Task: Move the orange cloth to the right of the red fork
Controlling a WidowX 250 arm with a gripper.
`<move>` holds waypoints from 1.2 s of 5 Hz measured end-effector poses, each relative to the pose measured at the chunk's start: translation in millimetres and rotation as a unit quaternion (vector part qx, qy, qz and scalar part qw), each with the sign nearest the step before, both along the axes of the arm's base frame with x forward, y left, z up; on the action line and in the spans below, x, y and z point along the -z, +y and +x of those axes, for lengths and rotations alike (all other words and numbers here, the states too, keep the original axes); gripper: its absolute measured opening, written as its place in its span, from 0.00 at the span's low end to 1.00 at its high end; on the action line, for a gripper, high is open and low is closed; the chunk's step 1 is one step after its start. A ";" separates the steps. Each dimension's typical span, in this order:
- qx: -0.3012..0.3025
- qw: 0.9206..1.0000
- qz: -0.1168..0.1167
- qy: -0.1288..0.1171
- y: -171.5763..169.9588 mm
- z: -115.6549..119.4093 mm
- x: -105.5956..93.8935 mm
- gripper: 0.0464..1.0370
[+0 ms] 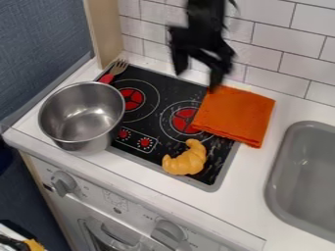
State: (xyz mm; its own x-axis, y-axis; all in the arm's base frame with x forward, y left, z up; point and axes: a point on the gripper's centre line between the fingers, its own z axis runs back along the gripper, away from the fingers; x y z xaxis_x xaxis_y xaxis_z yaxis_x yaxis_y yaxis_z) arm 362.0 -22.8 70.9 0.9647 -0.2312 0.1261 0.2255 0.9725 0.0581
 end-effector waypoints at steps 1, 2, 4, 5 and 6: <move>-0.001 1.000 -0.016 -0.009 -21.1 12.9 27.6 0.96; -0.003 0.999 -0.033 -0.022 -34.2 28.0 47.7 0.96; 0.003 0.998 -0.036 -0.044 -38.4 43.7 55.6 0.96; 0.010 0.999 -0.013 -0.031 -24.0 43.6 58.9 0.96; -0.004 1.000 0.000 -0.019 2.0 42.4 58.9 0.96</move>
State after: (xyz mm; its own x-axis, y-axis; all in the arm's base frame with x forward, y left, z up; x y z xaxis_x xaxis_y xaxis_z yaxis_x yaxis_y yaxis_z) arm 404.5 -20.9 12.0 0.9610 -0.2245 0.1616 0.2163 0.9740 0.0668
